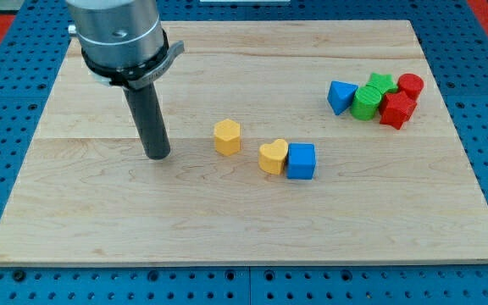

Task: Slide yellow hexagon towards the blue triangle

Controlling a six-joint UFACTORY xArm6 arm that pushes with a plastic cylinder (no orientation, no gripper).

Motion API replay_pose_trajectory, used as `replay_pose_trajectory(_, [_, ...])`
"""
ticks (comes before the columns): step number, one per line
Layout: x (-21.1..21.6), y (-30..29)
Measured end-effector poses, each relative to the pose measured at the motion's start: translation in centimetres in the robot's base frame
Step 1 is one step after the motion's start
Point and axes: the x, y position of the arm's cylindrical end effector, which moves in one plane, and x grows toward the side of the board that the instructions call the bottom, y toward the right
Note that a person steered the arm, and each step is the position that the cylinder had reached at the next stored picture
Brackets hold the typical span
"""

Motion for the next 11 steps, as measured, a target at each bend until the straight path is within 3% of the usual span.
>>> replay_pose_trajectory(5, [-0.6,8.7])
replay_pose_trajectory(11, [-8.7,17.6])
